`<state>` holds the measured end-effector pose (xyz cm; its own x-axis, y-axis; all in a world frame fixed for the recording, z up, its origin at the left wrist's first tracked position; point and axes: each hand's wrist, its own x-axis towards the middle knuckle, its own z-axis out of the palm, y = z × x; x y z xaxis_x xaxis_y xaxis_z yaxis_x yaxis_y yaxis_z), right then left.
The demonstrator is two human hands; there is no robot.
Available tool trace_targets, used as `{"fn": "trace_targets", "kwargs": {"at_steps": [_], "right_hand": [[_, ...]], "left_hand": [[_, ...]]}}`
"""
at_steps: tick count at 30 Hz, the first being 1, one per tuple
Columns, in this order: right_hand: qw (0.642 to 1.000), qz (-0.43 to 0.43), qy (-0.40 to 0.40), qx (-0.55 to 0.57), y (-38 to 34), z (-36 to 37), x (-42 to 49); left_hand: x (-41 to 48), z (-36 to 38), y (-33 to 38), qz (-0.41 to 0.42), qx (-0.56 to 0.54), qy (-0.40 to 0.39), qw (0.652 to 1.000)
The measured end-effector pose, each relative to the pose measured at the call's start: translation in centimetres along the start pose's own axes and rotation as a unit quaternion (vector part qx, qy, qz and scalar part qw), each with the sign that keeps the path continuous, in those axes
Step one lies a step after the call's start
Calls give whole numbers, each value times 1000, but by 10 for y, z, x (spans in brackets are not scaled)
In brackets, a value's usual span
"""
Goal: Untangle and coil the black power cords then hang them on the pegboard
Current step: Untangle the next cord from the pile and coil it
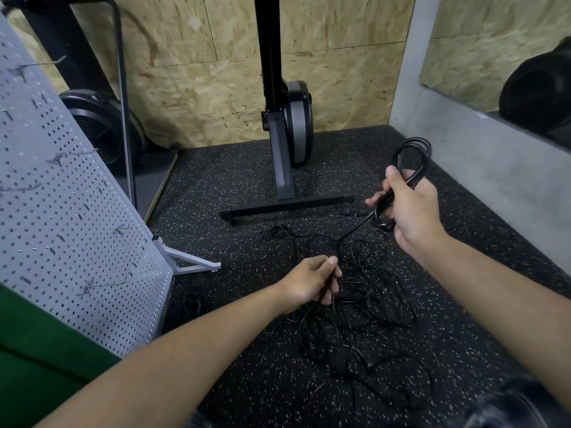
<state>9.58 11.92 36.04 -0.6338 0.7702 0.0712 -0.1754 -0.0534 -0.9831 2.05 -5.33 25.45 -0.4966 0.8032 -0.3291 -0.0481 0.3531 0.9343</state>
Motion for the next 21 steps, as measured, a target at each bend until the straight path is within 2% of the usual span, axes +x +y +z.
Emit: {"fn": "trace_targets", "kwargs": {"at_steps": [3,6,11,13,16,19,21], "right_hand": [[999,-21,0,-25,2,-3,1],[995,-49,-7,-89,5,-7,6],[977,-82,-49,-190,7,-10,7],[966,-83,-84,-231,9,-11,6],[941,-77,-147,-294,13,-12,6],[932,-34,-229,-277,16,-12,7],[914,-12,-280,-292,16,-12,7]], "left_hand": [[0,2,-6,40,139,41,989],[0,-1,-3,99,274,86,953],[-4,0,14,146,514,11,845],[-6,0,25,163,548,-8,820],[-9,-3,36,217,548,-16,807],[-8,-9,41,292,520,8,803],[-7,-13,42,344,493,38,798]]}}
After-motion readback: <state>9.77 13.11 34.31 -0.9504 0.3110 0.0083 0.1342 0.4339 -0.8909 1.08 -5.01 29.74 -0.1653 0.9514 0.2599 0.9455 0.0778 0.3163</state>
